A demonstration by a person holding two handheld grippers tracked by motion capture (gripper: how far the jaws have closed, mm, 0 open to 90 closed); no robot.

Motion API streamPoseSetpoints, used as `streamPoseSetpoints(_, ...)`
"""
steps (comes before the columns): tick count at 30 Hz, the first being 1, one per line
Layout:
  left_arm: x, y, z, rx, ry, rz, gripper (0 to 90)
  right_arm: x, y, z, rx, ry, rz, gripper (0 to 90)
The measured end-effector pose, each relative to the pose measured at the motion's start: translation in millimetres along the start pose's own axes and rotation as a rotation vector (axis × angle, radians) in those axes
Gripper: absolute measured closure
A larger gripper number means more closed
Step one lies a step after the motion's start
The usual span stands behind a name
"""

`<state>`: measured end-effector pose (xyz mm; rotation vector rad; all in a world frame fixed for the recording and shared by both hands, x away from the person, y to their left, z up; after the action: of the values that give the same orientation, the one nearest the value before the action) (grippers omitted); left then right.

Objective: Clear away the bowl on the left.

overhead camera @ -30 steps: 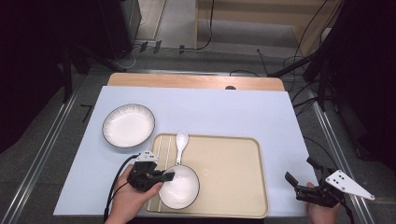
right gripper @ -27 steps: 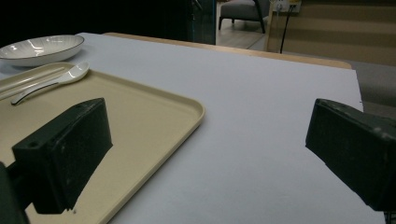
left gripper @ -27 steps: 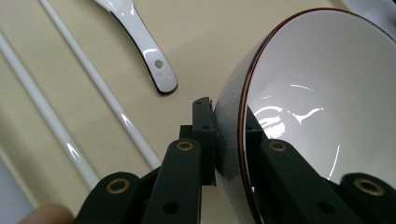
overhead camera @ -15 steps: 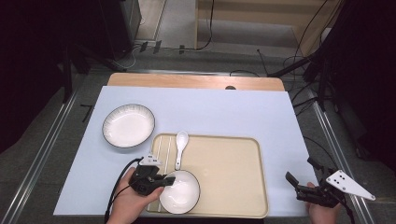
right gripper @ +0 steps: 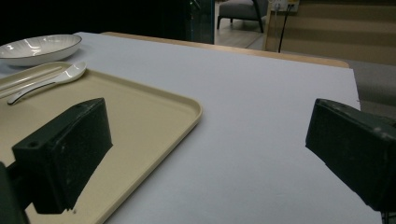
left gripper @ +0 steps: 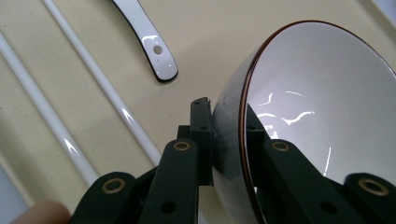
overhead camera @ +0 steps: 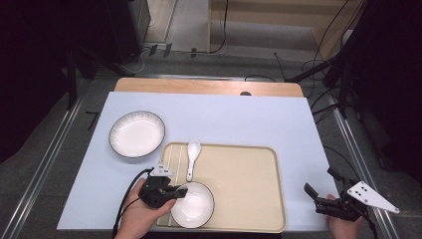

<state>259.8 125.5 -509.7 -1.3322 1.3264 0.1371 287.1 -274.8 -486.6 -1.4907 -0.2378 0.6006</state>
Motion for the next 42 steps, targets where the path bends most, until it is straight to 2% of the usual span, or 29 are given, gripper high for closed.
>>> streamPoseSetpoints(7, -2.8, -4.5, 1.1, -0.005, 0.024, -0.035, 76.9, 0.8, 0.0, 0.7, -0.004, -0.002, 0.001, 0.2)
streamPoseSetpoints(10, -4.9, -7.5, 0.9, -0.015, 0.045, -0.055, 73.0, 1.3, 0.1, 0.9, -0.007, -0.002, 0.002, 0.2)
streamPoseSetpoints(14, -10.0, -13.2, 0.1, -0.005, 0.051, -0.094, 65.1, 0.8, 0.5, 0.0, -0.002, 0.0, 0.002, 0.2)
streamPoseSetpoints(16, -13.2, -17.1, 0.9, -0.008, 0.052, -0.129, 59.4, 0.1, 0.1, -0.4, 0.0, 0.003, -0.001, 0.2)
streamPoseSetpoints(19, -19.0, -25.4, 5.9, -0.01, 0.042, -0.212, 49.6, -0.6, -0.5, -1.2, -0.005, 0.007, -0.005, 0.2)
streamPoseSetpoints(22, -25.8, -33.7, 13.7, 0.021, -0.005, -0.303, 38.8, -1.1, 0.0, -1.2, -0.002, 0.006, -0.002, 0.2)
streamPoseSetpoints(25, -31.5, -39.2, 22.0, 0.032, -0.046, -0.349, 32.7, -1.4, 0.7, -1.6, 0.001, 0.006, 0.0, 0.2)
streamPoseSetpoints(28, -36.1, -42.1, 33.5, -0.017, -0.088, -0.372, 22.8, -1.4, 0.8, -1.9, 0.001, 0.007, 0.001, 0.2)
streamPoseSetpoints(32, -40.4, -38.6, 46.4, -0.021, -0.129, -0.339, 11.6, -1.2, 0.9, -1.8, -0.002, 0.008, 0.001, 0.2)
streamPoseSetpoints(34, -42.7, -37.2, 46.9, -0.008, -0.1, -0.328, 1.3, -1.3, 1.1, -2.0, -0.002, 0.007, 0.001, 0.2)
streamPoseSetpoints(37, -51.4, -40.8, 45.6, -0.013, -0.042, -0.372, 0.0, -1.8, 1.2, -2.1, 0.0, 0.009, 0.001, 0.2)
streamPoseSetpoints(40, -55.3, -41.9, 49.2, -0.012, -0.052, -0.378, 0.0, -2.8, 0.8, -2.9, 0.0, 0.013, -0.002, 0.2)
streamPoseSetpoints(42, -56.5, -41.0, 55.9, -0.019, -0.081, -0.377, 0.0, -3.4, 0.2, -3.4, -0.001, 0.013, -0.005, 0.2)
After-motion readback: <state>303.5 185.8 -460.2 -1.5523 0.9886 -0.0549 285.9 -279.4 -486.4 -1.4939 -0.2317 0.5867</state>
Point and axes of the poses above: each handheld gripper's, and its own axes: x roughly forward along the jaws, y roughly out of its underside, z roughly to its left, the point moved 10 cm from there along x, roughly forward along the jaws, and after that the axes turned 3 degrees about -z, right-handed, at the moved point
